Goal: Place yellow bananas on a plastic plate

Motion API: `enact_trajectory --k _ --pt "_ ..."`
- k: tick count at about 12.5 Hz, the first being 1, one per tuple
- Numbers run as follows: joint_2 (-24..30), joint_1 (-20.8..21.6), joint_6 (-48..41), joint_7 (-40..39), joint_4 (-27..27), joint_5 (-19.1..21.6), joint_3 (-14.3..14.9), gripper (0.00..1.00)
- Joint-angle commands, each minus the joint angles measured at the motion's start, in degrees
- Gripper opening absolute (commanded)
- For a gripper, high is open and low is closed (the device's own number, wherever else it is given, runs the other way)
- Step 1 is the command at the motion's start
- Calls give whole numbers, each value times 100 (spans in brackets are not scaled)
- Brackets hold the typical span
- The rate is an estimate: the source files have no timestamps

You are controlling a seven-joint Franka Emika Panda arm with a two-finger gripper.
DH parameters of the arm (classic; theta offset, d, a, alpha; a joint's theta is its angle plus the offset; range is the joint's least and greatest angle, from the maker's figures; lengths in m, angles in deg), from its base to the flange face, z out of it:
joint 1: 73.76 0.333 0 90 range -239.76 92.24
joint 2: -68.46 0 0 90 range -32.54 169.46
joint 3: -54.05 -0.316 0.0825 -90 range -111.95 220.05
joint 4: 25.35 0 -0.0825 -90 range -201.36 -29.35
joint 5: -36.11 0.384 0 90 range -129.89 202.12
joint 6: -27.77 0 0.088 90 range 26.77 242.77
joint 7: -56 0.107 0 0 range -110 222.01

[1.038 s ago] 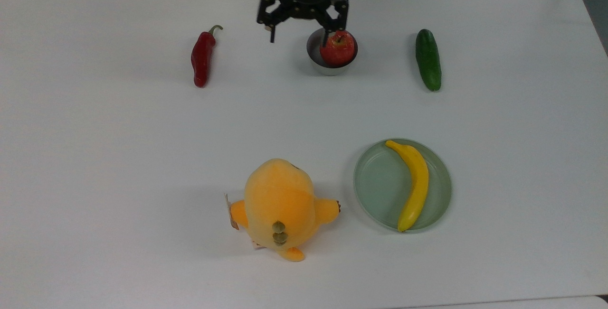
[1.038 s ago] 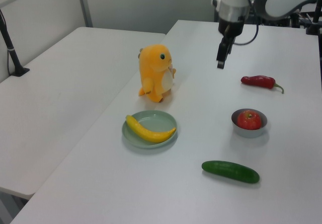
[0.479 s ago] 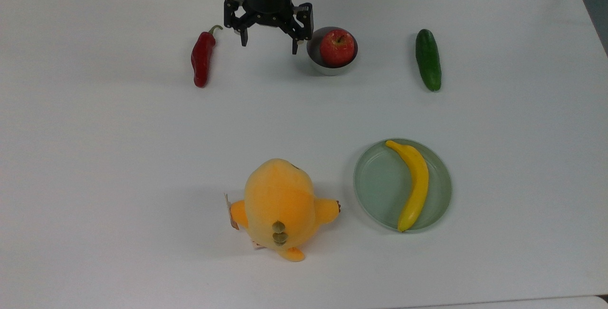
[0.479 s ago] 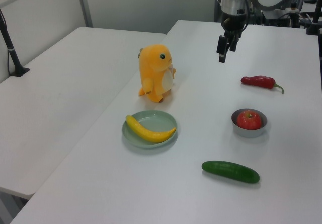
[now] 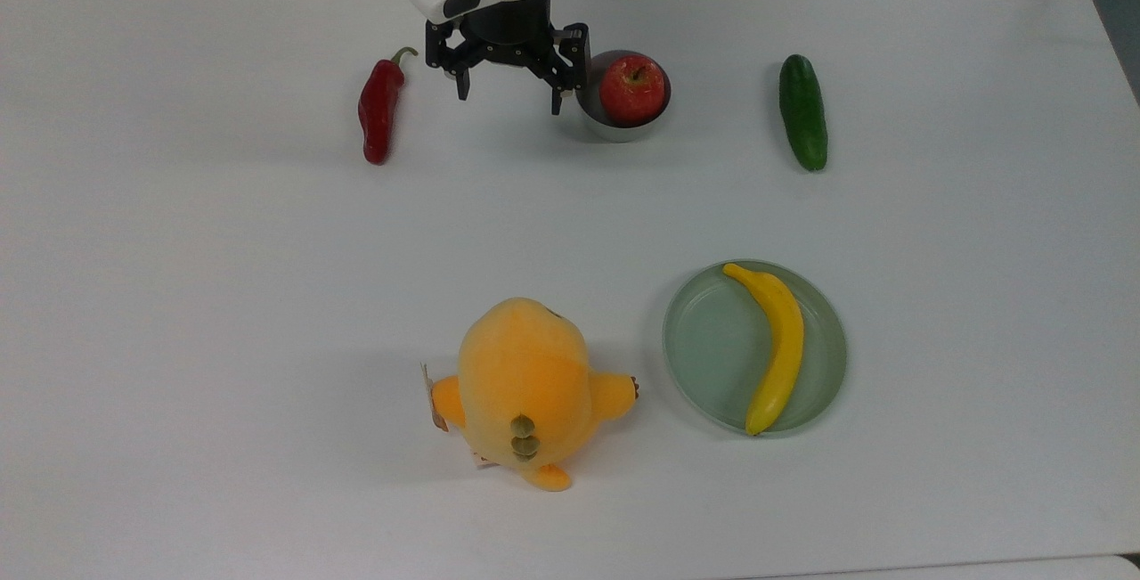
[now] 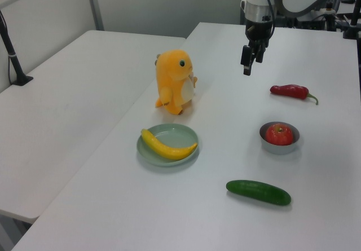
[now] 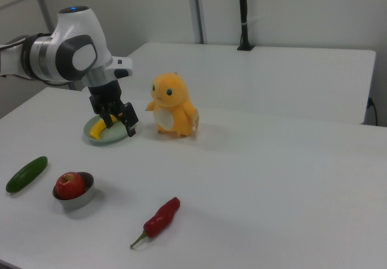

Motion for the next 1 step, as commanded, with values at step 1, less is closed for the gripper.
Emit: enact_trajectory --k 1 --pt "27 52 50 -230 18 137 27 100"
